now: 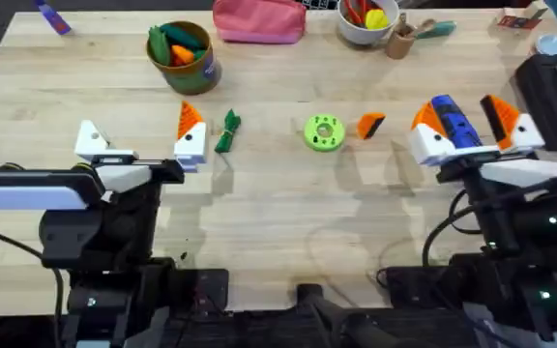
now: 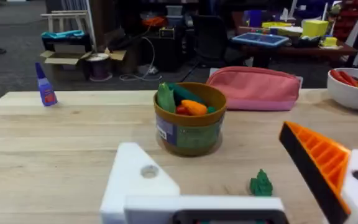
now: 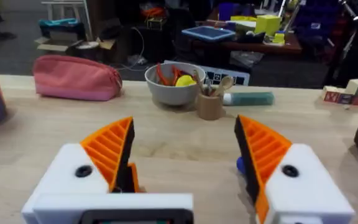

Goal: Pick up the gripper from the table and insert it into the empty holder that is missing its gripper. Then pick up a screw, insert it into the mounting hole, and use the screwdriver to tighten it. Finally, clean up the table by picking up the vegetable and placing it into the bucket.

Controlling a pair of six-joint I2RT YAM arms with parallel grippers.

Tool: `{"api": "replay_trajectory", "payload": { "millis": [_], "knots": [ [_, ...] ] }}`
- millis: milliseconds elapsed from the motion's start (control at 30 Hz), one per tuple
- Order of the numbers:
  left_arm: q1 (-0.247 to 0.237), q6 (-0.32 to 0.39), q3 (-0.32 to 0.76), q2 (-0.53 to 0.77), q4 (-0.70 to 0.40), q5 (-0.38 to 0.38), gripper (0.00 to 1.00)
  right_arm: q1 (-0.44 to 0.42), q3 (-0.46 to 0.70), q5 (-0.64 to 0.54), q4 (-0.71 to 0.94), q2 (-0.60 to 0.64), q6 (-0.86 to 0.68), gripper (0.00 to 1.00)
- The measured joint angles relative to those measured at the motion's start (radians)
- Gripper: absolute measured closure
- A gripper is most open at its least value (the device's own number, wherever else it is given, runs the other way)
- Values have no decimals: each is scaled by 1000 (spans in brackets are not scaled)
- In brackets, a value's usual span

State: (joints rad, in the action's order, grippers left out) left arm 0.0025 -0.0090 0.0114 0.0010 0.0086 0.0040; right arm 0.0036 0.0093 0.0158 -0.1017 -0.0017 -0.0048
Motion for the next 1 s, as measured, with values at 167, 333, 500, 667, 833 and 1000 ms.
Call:
{"api": "replay_trajectory", "payload": {
  "millis": [167,333,500,667,833,1000],
  "knots": [
    [0,0,117,10,-121,0,15,0,77,-7,36,5,0,75],
    [0,0,363,133,-295,0,15,0,265,-11,158,80,0,75],
    [0,0,604,401,-512,1,16,0,491,-12,388,279,0,75],
    [0,0,796,662,-685,1,15,0,693,-12,613,498,0,75],
    [0,0,929,872,-795,3,15,0,844,-11,771,699,5,75],
    [0,0,1012,1035,-867,11,15,0,926,-11,900,856,24,75]
  ]
}}
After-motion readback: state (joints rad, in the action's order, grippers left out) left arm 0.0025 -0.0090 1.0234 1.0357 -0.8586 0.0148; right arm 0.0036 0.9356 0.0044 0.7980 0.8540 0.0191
